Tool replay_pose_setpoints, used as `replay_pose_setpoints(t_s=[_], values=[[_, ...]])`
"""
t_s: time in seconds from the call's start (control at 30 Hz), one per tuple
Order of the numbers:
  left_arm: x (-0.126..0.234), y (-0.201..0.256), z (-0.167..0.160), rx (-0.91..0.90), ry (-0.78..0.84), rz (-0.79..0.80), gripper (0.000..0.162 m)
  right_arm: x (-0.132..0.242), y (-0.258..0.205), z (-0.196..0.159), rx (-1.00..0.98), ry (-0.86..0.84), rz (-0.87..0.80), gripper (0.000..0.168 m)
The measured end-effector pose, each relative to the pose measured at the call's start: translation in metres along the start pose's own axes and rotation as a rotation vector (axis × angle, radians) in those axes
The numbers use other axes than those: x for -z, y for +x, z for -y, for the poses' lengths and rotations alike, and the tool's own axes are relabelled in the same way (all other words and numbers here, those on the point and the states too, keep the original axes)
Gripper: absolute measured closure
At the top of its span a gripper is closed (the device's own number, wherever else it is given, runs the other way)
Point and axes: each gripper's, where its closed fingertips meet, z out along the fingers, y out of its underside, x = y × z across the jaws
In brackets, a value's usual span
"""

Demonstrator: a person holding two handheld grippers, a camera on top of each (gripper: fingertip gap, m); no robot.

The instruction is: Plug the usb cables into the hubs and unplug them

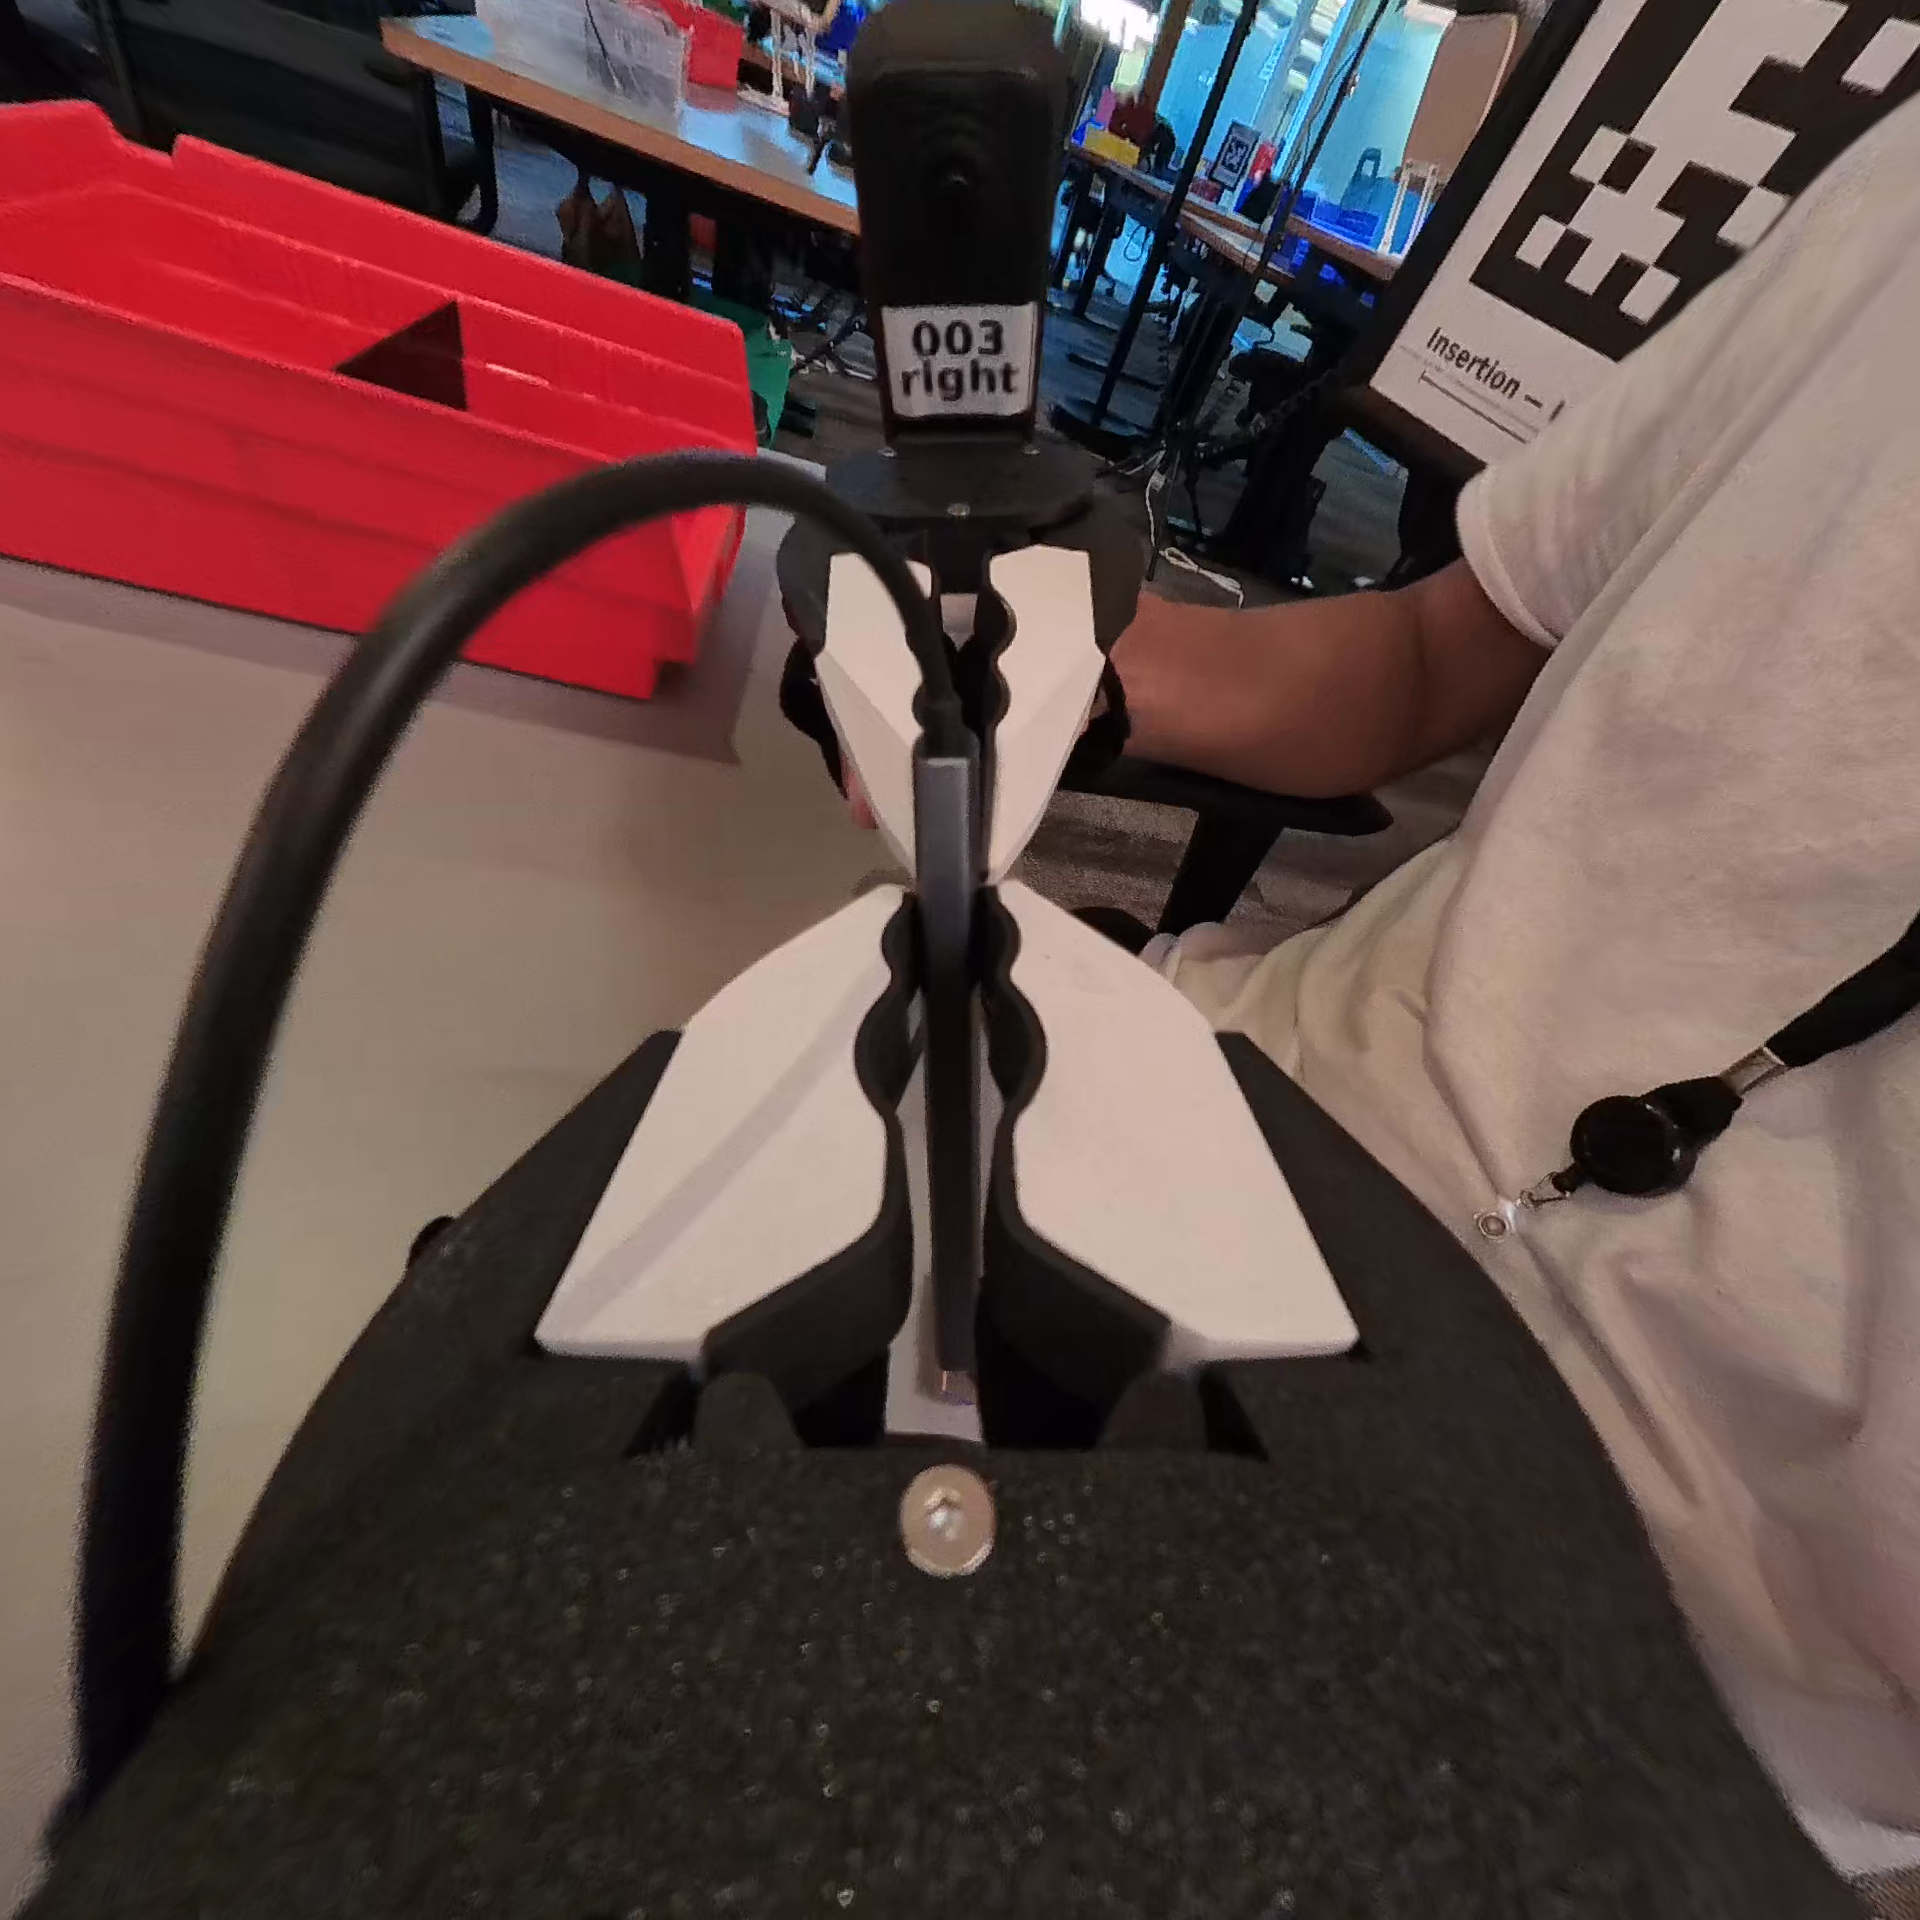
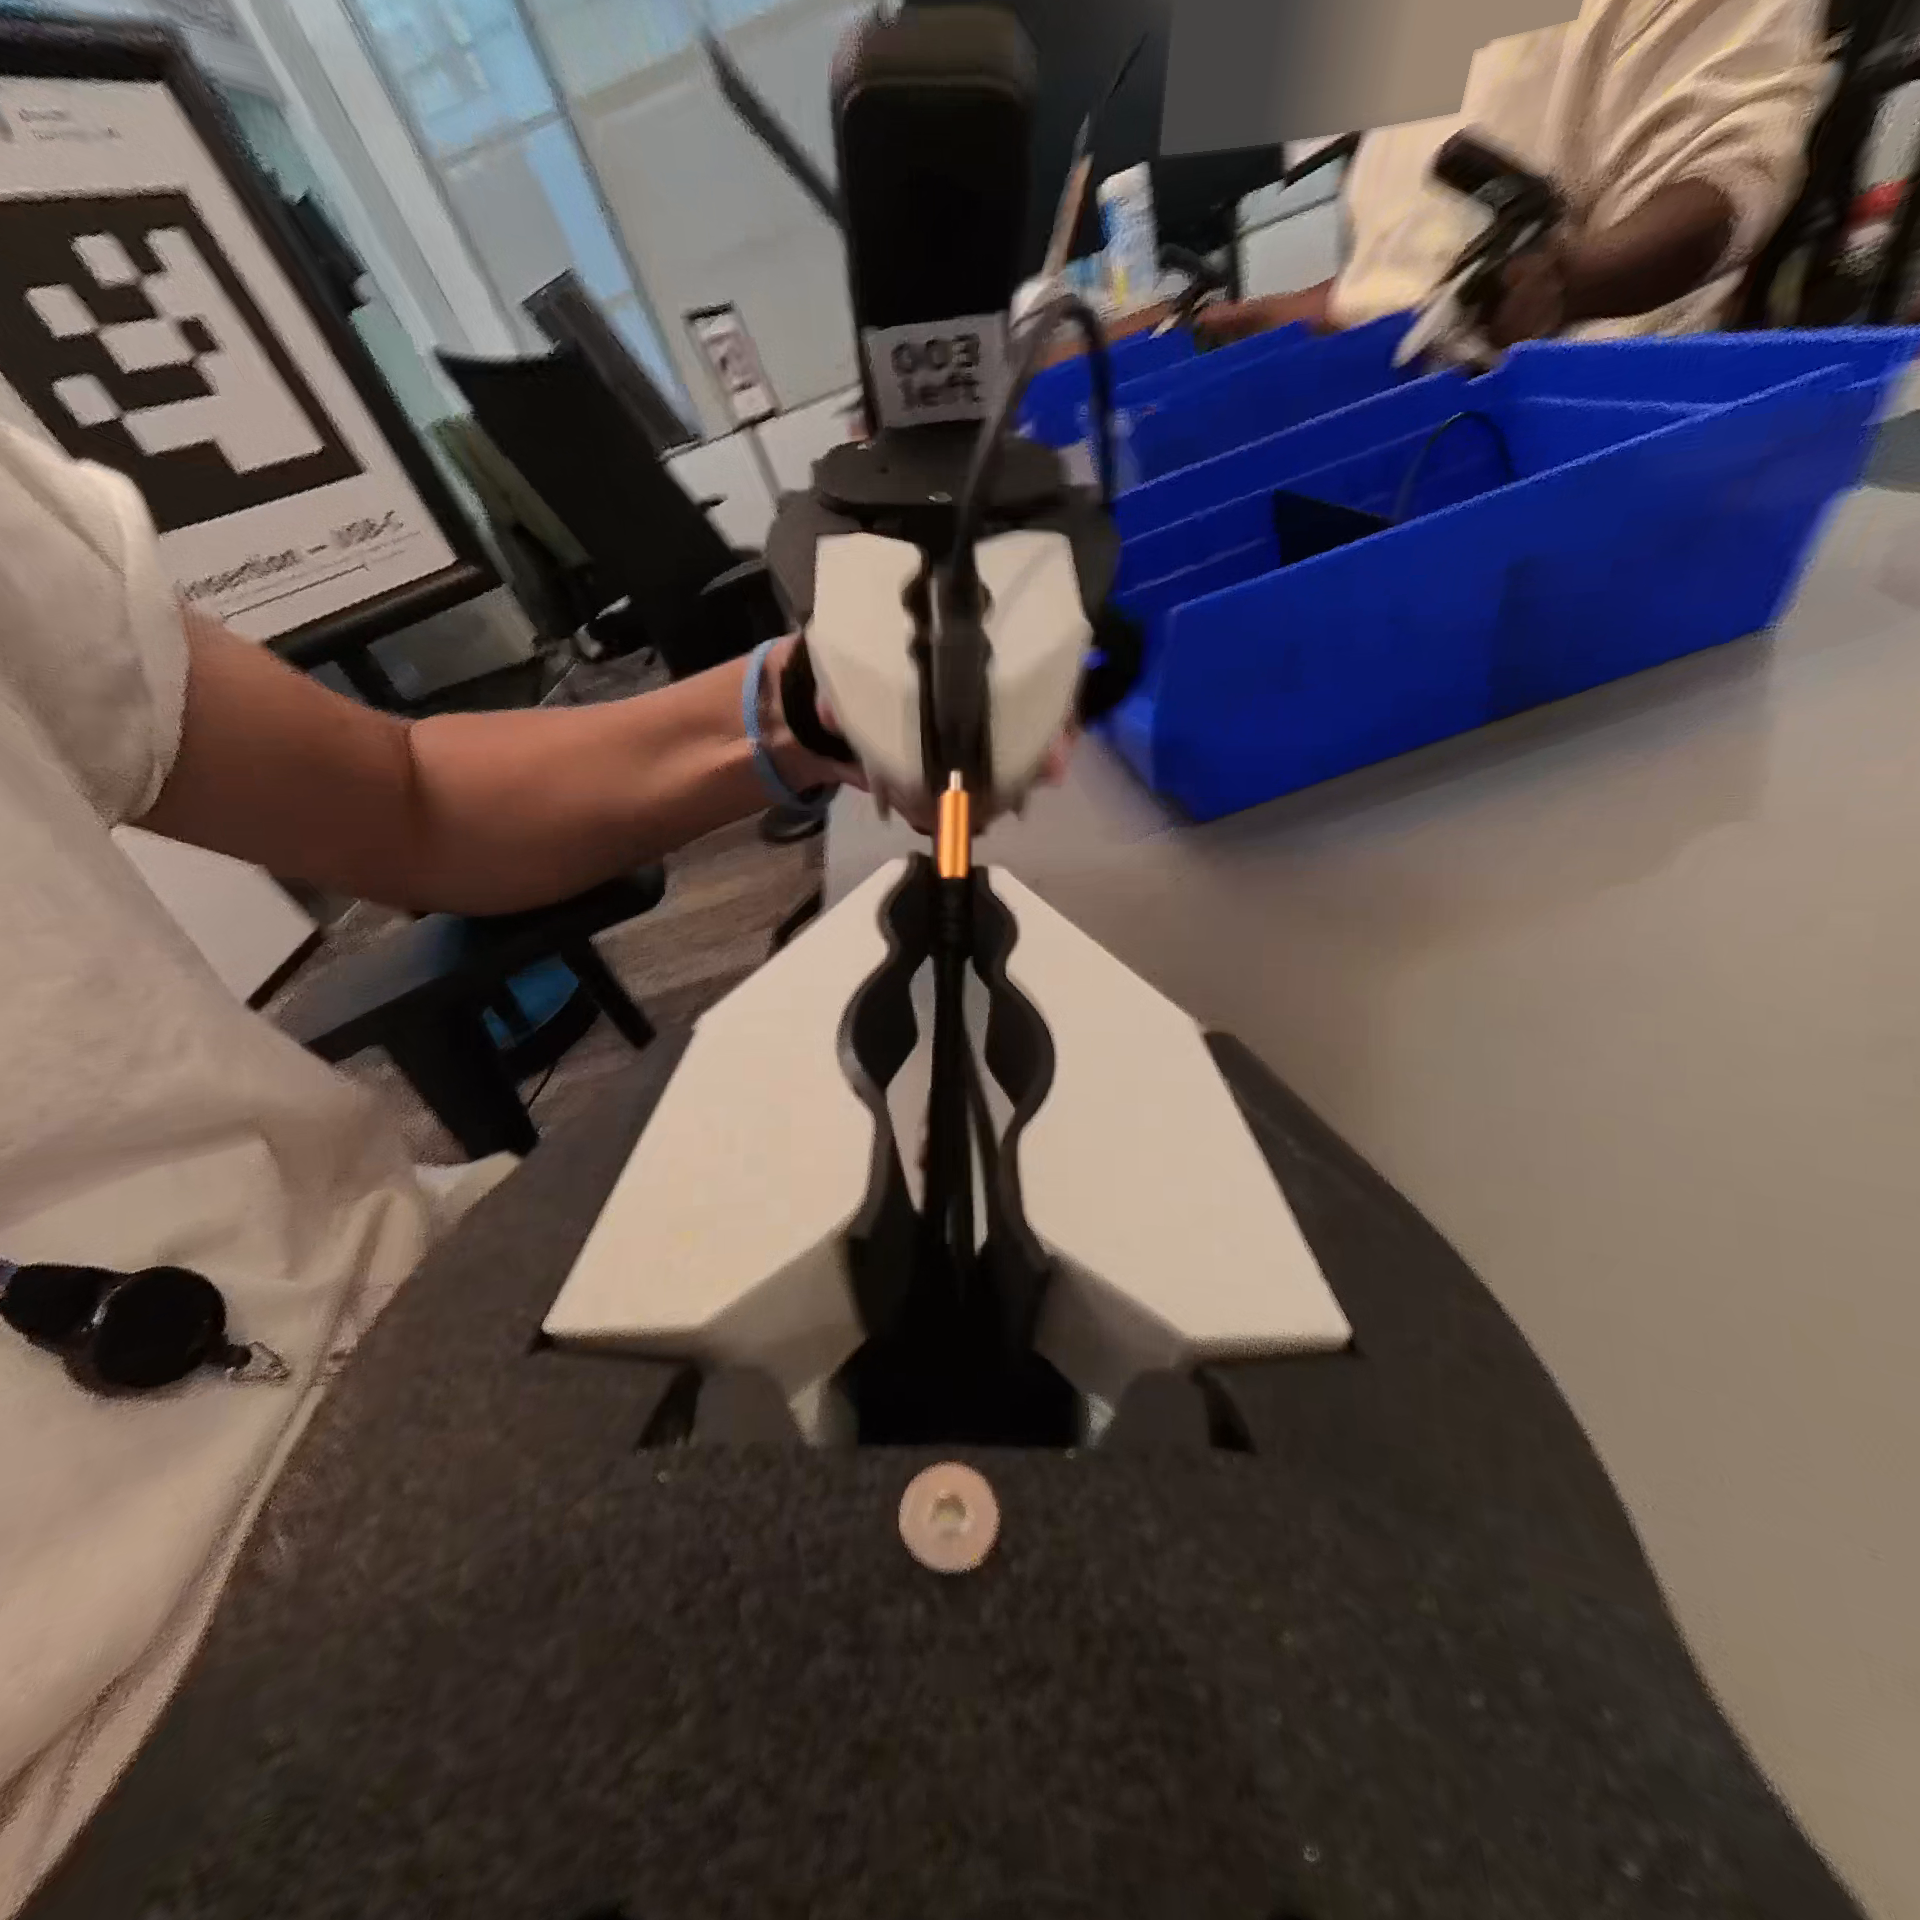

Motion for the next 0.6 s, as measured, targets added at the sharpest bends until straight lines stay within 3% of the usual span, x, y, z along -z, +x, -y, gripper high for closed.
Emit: replay_pose_setpoints(t_s=[0.1, 0.2, 0.3, 0.4, 0.5, 0.6], values=[[0.074, -0.025, 0.043, 0.029, 0.266, 0.133, 0.153, 0.05, 0.027, 0.026, -0.049, 0.131, -0.064, 0.164], [0.038, -0.006, 0.042, -0.085, 0.112, 0.133, 0.152, 0.034, 0.021, 0.027, -0.004, 0.085, -0.064, 0.163], [0.013, -0.01, 0.034, -0.033, 0.086, 0.159, 0.152, 0.041, 0.025, 0.031, 0.047, 0.028, -0.132, 0.163], [0.024, -0.041, 0.028, -0.001, 0.127, 0.372, 0.152, 0.07, 0.022, 0.049, 0.121, -0.036, -0.185, 0.163], [0.058, -0.064, 0.031, -0.006, 0.225, 0.603, 0.153, 0.105, 0.009, 0.073, 0.206, -0.076, -0.217, 0.163], [0.073, -0.054, 0.032, 0.018, 0.348, 0.646, 0.152, 0.136, 0.0, 0.113, 0.293, -0.015, -0.288, 0.163]])
